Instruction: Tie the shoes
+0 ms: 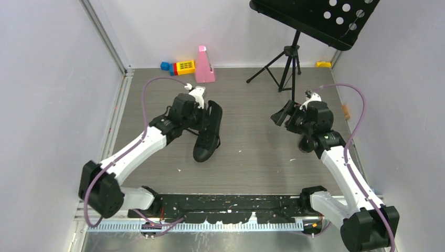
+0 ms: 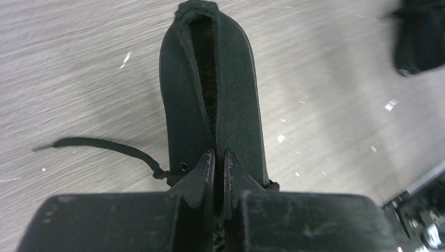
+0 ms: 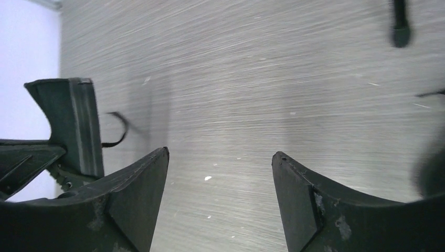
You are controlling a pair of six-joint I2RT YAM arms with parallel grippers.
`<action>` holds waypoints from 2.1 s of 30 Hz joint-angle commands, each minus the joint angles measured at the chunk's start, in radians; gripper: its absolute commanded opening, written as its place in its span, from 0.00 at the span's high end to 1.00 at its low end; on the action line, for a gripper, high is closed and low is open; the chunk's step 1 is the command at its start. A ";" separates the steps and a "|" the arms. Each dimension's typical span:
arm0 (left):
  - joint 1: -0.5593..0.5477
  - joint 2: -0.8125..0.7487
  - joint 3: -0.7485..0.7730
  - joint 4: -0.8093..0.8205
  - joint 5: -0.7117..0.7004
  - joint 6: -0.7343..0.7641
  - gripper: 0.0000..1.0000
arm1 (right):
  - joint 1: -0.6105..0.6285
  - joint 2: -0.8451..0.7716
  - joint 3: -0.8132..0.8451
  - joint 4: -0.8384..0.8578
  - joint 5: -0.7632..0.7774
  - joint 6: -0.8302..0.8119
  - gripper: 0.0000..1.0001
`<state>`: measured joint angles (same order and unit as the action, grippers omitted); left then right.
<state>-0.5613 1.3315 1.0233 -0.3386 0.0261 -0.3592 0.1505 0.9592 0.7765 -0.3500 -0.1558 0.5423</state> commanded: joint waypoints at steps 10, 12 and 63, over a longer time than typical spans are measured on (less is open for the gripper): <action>-0.049 -0.379 -0.162 0.011 0.126 -0.036 1.00 | 0.136 -0.024 -0.061 0.214 -0.228 0.018 0.20; -0.049 -0.335 -0.200 0.096 0.113 -0.054 1.00 | 0.137 -0.019 -0.074 0.219 -0.220 0.030 0.20; 0.101 0.285 -0.084 0.186 0.113 0.023 0.48 | 0.523 0.647 0.063 0.344 0.277 -0.054 0.50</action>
<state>-0.4591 1.5936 0.9424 -0.2131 0.0620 -0.3595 0.6659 1.5478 0.7826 -0.0677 0.0826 0.5091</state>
